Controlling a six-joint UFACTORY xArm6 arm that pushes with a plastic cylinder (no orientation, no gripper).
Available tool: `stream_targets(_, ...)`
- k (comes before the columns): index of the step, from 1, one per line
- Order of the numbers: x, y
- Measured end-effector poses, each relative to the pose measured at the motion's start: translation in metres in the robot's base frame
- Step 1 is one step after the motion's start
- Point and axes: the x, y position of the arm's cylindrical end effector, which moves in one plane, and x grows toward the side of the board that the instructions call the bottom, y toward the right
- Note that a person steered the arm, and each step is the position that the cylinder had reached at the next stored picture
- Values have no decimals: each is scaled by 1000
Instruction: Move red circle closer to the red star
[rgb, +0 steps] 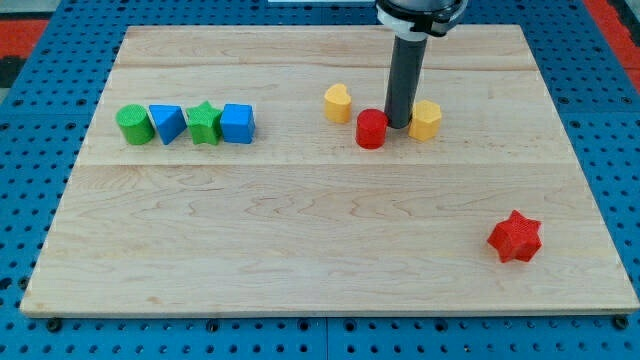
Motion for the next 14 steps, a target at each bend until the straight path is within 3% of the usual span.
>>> stream_targets(1, -32, -22)
stream_targets(2, 3, -57)
stream_targets(4, 86, 22)
stream_targets(7, 58, 44)
stream_targets(10, 104, 70)
stream_targets(13, 70, 92)
stream_targets(14, 100, 110)
